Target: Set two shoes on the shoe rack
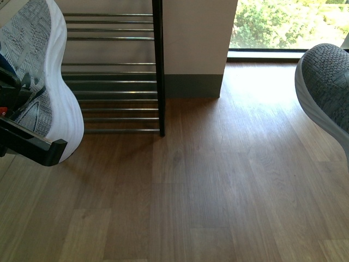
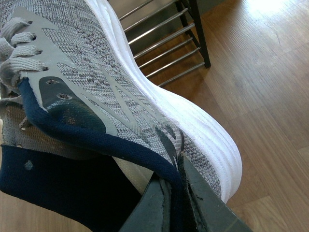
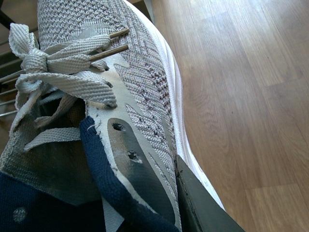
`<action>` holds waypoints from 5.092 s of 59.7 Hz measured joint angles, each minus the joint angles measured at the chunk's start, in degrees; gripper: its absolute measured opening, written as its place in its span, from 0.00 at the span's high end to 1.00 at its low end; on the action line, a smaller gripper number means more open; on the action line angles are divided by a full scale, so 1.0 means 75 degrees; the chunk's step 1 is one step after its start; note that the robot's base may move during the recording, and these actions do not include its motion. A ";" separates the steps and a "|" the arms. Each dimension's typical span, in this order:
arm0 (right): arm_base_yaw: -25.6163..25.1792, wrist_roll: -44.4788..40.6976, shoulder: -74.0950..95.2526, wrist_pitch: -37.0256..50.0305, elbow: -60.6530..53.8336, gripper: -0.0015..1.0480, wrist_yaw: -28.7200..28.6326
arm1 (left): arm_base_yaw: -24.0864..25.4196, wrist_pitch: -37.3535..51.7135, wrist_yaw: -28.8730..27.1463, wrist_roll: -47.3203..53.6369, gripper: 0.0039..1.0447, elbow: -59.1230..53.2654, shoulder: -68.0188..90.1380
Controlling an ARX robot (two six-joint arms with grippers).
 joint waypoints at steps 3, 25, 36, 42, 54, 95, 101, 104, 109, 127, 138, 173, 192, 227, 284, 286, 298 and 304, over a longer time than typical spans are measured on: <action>0.0000 0.0000 0.0000 0.0000 0.0003 0.99 0.0000 | 0.0000 0.0000 -0.0003 0.0000 0.99 0.0000 0.0000; -0.0023 0.0000 0.0000 0.0000 0.0003 0.99 0.0099 | -0.0035 0.0000 0.0061 0.0003 0.99 0.0000 0.0000; -0.0020 0.0000 0.0000 0.0000 0.0003 0.99 0.0044 | -0.0035 0.0000 0.0041 0.0012 0.99 0.0000 -0.0006; -0.0017 0.0000 -0.0012 0.0000 0.0003 0.99 0.0041 | -0.0017 0.0000 0.0003 0.0015 0.99 0.0000 -0.0009; 0.0055 -0.0003 -0.0012 0.0000 0.0000 0.99 -0.0082 | 0.0044 -0.0003 -0.0079 0.0000 0.99 0.0000 -0.0009; 0.0009 0.0000 -0.0012 0.0000 0.0000 0.99 -0.0006 | 0.0003 -0.0003 0.0000 -0.0003 0.99 -0.0003 -0.0009; 0.0009 0.0000 -0.0012 0.0000 0.0000 0.99 -0.0006 | 0.0003 -0.0003 0.0003 -0.0003 0.99 -0.0003 -0.0009; 0.0009 0.0000 -0.0012 0.0000 0.0000 0.99 -0.0006 | 0.0003 -0.0003 0.0003 -0.0003 0.99 -0.0003 -0.0009; 0.0009 0.0000 -0.0012 0.0000 0.0000 0.99 -0.0003 | 0.0003 -0.0003 0.0003 -0.0003 0.99 0.0000 -0.0009; 0.0009 0.0000 -0.0012 0.0000 0.0000 0.99 -0.0003 | 0.0003 -0.0003 0.0012 -0.0003 0.99 -0.0003 -0.0009; 0.0009 0.0000 -0.0012 0.0000 0.0000 0.99 -0.0003 | 0.0003 -0.0003 -0.0003 -0.0003 0.99 -0.0003 -0.0009; 0.0009 0.0000 -0.0012 0.0000 -0.0003 0.99 -0.0003 | 0.0000 -0.0003 0.0000 -0.0003 0.99 -0.0003 -0.0009; 0.0009 0.0000 -0.0009 0.0000 -0.0029 0.99 0.0006 | 0.0000 -0.0003 0.0029 -0.0003 0.99 -0.0003 -0.0009; 0.0009 0.0000 -0.0015 0.0000 -0.0032 0.99 -0.0006 | 0.0000 -0.0003 -0.0015 0.0000 0.99 -0.0003 -0.0012; 0.0009 0.0000 -0.0012 0.0000 -0.0035 0.99 -0.0003 | 0.0000 -0.0003 -0.0003 -0.0003 0.99 -0.0003 -0.0015; 0.0009 0.0000 -0.0012 0.0000 -0.0035 0.99 -0.0006 | 0.0000 -0.0003 -0.0009 -0.0003 0.99 -0.0003 -0.0012; 0.0009 0.0000 -0.0012 0.0000 -0.0035 0.99 -0.0003 | 0.0000 -0.0003 0.0000 -0.0003 0.99 -0.0003 -0.0012; 0.0009 0.0000 -0.0012 0.0000 -0.0035 0.99 -0.0006 | 0.0000 -0.0003 -0.0006 -0.0003 0.99 -0.0003 -0.0012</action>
